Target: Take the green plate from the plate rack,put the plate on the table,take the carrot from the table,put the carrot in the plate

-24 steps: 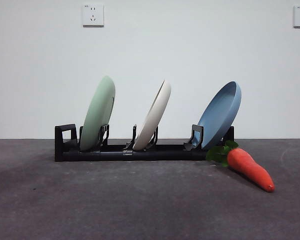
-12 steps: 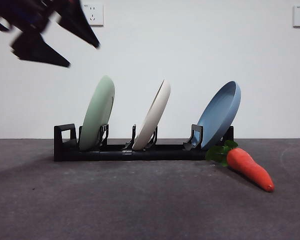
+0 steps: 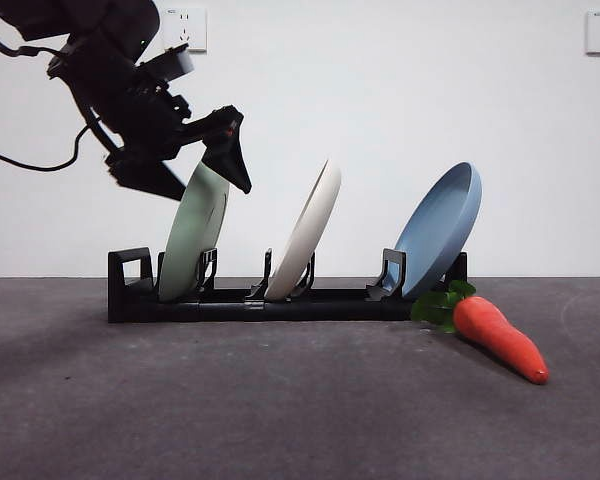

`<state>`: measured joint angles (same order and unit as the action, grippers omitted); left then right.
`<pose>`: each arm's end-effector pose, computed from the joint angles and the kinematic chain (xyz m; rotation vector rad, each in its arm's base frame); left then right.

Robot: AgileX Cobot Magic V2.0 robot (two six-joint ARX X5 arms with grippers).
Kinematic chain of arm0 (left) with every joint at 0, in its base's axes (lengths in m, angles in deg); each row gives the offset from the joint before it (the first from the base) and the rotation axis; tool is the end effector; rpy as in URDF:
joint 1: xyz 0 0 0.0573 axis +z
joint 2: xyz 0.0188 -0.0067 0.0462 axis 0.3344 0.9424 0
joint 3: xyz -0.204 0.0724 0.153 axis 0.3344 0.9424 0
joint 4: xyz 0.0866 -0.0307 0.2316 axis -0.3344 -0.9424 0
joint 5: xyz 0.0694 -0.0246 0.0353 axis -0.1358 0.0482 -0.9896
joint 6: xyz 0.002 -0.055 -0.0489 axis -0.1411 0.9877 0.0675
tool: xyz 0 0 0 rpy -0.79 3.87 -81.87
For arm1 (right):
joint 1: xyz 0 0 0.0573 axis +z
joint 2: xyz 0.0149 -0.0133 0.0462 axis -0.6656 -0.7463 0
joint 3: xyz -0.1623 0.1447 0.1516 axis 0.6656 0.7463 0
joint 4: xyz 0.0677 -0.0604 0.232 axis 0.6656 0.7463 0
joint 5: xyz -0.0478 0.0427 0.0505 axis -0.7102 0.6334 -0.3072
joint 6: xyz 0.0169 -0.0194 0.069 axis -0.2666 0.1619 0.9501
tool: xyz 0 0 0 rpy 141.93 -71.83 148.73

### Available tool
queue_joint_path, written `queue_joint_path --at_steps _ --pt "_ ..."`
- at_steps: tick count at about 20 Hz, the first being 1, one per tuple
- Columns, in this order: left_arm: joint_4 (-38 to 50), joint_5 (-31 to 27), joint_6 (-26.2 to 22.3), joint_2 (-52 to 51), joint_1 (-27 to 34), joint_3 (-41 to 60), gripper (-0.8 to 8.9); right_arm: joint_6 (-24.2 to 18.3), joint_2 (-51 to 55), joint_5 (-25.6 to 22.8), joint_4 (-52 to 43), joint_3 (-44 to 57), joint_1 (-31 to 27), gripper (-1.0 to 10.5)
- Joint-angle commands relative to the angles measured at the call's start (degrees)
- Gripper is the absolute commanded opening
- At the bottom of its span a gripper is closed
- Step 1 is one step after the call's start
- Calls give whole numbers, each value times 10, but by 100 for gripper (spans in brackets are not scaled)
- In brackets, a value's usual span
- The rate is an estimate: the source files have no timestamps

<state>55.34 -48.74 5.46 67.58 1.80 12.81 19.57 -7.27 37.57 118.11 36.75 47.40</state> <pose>0.4019 -0.1425 0.2419 0.0405 0.5835 -0.5325 0.1136 0.0441 0.2914 0.1059 0.8824 0.7107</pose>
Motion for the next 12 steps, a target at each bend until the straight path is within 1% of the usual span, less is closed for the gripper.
queue_joint_path --at_steps 1,3,8,12 --pt "3 5 -5 2 -2 0 57 1 0 -2 -2 -2 1 590" --pt "-4 6 -4 2 -3 -1 -12 1 0 -2 -2 -2 1 590" --pt "-12 50 12 -2 -2 -1 -8 1 0 -2 -2 -2 1 590" --pt "-15 52 14 -33 -2 -1 -8 1 0 -1 -2 -2 1 590"
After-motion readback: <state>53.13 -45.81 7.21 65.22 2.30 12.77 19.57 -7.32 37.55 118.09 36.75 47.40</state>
